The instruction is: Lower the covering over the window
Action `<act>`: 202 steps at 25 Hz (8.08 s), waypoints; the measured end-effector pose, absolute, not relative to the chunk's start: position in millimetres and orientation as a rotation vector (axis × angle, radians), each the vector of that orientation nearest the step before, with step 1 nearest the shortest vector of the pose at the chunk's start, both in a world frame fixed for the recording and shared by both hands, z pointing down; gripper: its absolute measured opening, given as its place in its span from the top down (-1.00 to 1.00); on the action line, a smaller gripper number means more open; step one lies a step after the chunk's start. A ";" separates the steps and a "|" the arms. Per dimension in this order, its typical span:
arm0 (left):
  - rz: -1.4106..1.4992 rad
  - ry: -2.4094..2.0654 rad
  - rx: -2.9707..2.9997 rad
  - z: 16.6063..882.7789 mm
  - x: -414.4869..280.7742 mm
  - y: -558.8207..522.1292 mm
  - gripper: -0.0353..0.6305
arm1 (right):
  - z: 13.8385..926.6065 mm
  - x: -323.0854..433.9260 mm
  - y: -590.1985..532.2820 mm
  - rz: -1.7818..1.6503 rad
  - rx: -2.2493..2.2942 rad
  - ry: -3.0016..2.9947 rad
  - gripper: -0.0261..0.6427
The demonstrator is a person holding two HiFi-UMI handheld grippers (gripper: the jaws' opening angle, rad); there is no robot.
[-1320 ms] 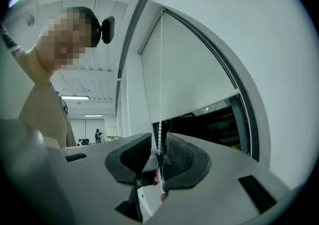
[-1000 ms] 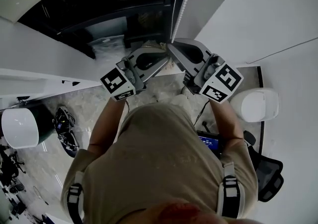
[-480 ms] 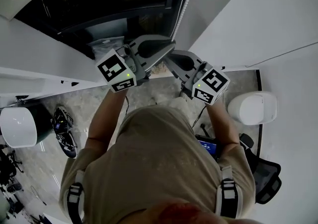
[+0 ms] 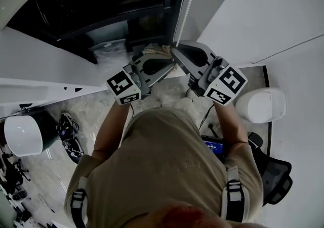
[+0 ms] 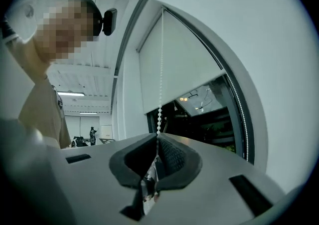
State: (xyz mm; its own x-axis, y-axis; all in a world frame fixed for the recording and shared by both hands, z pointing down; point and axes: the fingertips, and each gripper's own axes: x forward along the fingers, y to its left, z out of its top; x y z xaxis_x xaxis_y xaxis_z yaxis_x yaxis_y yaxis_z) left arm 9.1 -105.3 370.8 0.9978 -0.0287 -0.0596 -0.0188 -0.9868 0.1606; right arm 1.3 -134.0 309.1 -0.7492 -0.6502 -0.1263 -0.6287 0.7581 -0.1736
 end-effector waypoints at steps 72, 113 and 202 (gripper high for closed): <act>-0.404 -0.067 3.002 302.4 -31.1 -112.6 0.12 | 347.3 -22.3 -127.3 -0.166 -1.010 2.820 0.89; -0.276 -0.083 2.981 358.3 13.2 -119.8 0.82 | 308.9 -1.5 -136.5 0.064 -1.038 2.803 0.83; -0.292 -0.140 3.004 153.8 100.4 -156.0 0.81 | 273.7 54.3 -126.4 0.353 -1.163 2.853 0.91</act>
State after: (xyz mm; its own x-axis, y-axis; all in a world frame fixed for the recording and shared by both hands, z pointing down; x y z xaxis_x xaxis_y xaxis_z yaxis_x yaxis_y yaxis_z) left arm 100.4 -156.0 153.8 0.9770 -0.1035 -0.1862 -0.0803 -0.9885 0.1277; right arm 54.3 -126.4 273.7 -0.7180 -0.6852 -0.1223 -0.6943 0.6929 0.1945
